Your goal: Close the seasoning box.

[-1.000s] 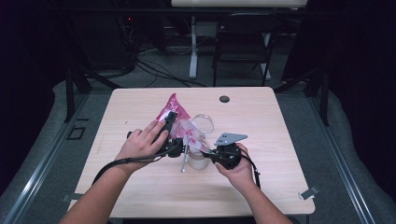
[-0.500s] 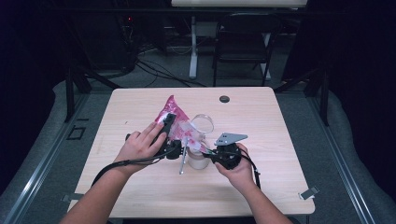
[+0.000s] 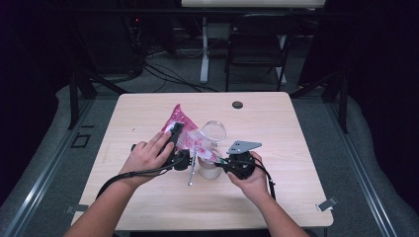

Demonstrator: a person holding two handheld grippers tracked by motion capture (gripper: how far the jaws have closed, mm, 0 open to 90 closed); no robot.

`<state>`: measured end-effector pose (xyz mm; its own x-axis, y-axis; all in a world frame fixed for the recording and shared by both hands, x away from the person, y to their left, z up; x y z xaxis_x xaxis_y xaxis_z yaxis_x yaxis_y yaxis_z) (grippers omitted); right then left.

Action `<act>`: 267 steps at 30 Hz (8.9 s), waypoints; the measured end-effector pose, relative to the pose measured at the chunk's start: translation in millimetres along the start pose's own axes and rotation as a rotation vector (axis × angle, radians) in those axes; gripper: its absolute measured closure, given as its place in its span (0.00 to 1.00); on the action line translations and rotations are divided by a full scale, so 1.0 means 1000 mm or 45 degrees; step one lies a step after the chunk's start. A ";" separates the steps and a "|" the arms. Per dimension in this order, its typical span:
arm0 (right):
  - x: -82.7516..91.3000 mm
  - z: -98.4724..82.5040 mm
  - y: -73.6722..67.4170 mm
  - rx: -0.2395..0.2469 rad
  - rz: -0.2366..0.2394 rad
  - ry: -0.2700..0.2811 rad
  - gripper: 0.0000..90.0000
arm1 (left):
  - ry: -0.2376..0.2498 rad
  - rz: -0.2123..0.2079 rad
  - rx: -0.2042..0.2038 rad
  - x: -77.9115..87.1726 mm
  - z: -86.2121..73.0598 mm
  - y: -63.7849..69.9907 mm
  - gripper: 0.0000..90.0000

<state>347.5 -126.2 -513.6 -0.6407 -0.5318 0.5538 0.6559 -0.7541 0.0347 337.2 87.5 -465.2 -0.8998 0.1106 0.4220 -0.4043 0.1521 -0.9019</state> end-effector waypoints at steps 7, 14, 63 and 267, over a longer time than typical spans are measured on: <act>0.000 0.000 0.000 0.001 -0.002 0.002 1.00 | -0.006 -0.008 0.000 0.000 -0.001 0.001 0.64; 0.000 0.000 -0.001 0.002 -0.003 0.005 1.00 | -0.005 -0.013 0.002 0.000 -0.002 0.001 0.63; 0.001 0.002 -0.006 0.024 -0.014 0.025 1.00 | -0.004 -0.097 0.222 -0.008 -0.016 0.037 0.67; 0.007 0.046 0.049 -0.192 -0.122 0.173 0.54 | 0.488 -0.484 2.088 0.006 -0.191 0.093 0.45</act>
<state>393.3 -149.8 -469.9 -0.7517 -0.4945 0.4364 0.5290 -0.8472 -0.0489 325.2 289.9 -529.3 -0.7331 0.5546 0.3937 -0.5197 -0.8302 0.2018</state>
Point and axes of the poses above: each handheld gripper's, and its own axes: x roughly backward along the jaws, z roughly out of its top, y roughly to its right, the point moved 1 cm from there along -x, roughly forward along the jaws, and after that the axes turned 14 degrees about -z, right-handed, at the moved point
